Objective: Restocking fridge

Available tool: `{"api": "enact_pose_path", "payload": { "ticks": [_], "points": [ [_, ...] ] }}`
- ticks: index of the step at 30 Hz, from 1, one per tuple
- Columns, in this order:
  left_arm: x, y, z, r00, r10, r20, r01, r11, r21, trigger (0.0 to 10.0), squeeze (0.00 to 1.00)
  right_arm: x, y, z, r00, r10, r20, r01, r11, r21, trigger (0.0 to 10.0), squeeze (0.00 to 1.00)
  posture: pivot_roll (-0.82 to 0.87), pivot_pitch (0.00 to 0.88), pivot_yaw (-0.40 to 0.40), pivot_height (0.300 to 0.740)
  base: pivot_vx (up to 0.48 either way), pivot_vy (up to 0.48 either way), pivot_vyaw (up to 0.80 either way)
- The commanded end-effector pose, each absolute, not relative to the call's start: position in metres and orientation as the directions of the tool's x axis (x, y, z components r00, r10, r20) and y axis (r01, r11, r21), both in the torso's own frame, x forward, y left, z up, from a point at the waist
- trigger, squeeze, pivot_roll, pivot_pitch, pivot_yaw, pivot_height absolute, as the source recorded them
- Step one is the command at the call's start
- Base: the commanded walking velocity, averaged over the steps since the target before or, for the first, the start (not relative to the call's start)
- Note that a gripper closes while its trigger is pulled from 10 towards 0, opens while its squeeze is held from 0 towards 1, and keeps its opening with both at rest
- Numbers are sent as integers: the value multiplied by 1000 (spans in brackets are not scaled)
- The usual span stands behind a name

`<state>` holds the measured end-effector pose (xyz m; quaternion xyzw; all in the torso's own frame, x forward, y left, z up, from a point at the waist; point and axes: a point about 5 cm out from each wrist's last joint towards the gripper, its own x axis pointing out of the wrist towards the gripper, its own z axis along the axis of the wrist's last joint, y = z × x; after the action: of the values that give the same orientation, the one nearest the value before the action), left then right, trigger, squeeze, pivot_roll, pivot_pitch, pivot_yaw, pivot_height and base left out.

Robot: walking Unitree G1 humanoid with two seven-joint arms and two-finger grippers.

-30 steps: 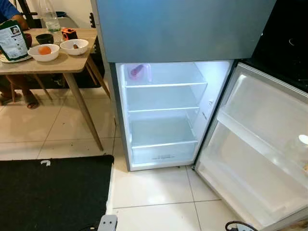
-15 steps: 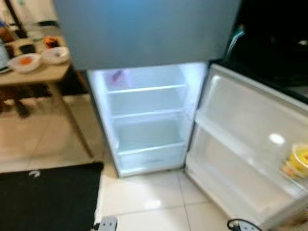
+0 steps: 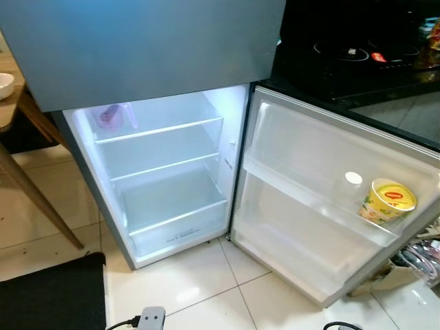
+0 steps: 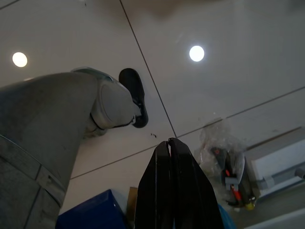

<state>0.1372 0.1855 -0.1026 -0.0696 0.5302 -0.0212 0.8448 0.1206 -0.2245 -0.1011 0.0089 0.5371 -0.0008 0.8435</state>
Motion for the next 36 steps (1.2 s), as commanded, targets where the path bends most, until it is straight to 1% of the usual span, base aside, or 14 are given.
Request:
{"api": "enact_pose_path", "payload": {
  "ticks": [1, 13, 25, 36],
  "points": [
    [133, 187, -104, 419, -105, -902, -35, 991, -132, 10000, 0, 118, -227, -101, 419, -5, -908, 20, 1000, 4, 10000, 0, -58, 3, -30, 740, 0, 0, 0],
    [129, 185, -106, 398, -100, -912, -29, 992, -121, 10000, 0, 121, -223, -101, 423, 5, -906, 15, 1000, 12, 10000, 0, -59, 9, -29, 740, -260, 0, 0],
    [129, 184, -106, 399, -98, -912, -30, 992, -120, 10000, 0, 123, -223, -101, 431, 9, -902, 14, 1000, 17, 10000, 0, -62, 12, -28, 740, -302, 0, 0],
    [128, 184, -106, 395, -96, -914, -30, 993, -117, 10000, 0, 119, -225, -102, 420, 4, -908, 15, 1000, 11, 10000, 0, -63, 14, -29, 740, -323, 0, 0]
  ]
}}
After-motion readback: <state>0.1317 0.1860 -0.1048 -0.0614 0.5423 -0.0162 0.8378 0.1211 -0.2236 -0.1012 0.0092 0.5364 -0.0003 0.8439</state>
